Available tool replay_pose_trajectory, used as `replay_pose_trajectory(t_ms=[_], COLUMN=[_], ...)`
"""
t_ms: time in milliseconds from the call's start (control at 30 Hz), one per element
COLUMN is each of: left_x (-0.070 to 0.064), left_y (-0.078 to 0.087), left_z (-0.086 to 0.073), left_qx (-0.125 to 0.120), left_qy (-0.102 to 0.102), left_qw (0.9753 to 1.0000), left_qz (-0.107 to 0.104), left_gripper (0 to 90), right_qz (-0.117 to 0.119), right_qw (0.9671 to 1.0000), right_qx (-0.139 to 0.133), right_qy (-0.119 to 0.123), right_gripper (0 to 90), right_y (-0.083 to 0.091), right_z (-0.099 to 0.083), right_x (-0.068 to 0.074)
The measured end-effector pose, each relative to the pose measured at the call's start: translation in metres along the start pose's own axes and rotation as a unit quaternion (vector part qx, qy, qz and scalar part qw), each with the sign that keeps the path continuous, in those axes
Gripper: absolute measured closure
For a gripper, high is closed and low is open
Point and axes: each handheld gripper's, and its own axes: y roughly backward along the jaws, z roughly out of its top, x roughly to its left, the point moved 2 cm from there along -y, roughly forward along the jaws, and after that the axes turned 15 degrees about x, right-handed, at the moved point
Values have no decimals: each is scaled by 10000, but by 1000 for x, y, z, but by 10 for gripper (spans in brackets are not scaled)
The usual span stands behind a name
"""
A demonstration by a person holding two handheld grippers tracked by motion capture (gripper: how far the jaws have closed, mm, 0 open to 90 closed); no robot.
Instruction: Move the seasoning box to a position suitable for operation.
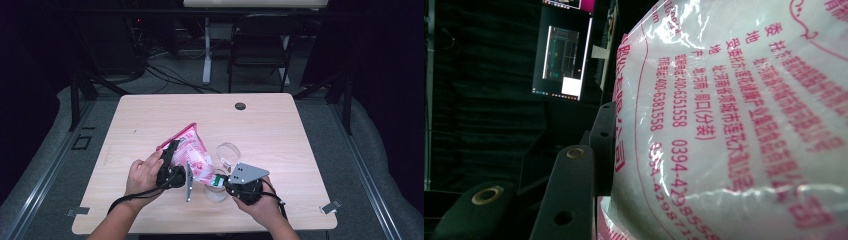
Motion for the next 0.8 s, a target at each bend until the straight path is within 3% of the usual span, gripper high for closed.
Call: replay_pose_trajectory(t_ms=[800], left_x=[-1], left_y=[0], left_z=[1], left_qx=[-14], left_qy=[-65], left_qw=[10000], left_qz=[63], left_gripper=[631], right_qz=[44], right_qw=[10000], right_qx=[44], right_qy=[-27], right_gripper=[900], right_y=[-3], right_z=[-3], right_x=[-2])
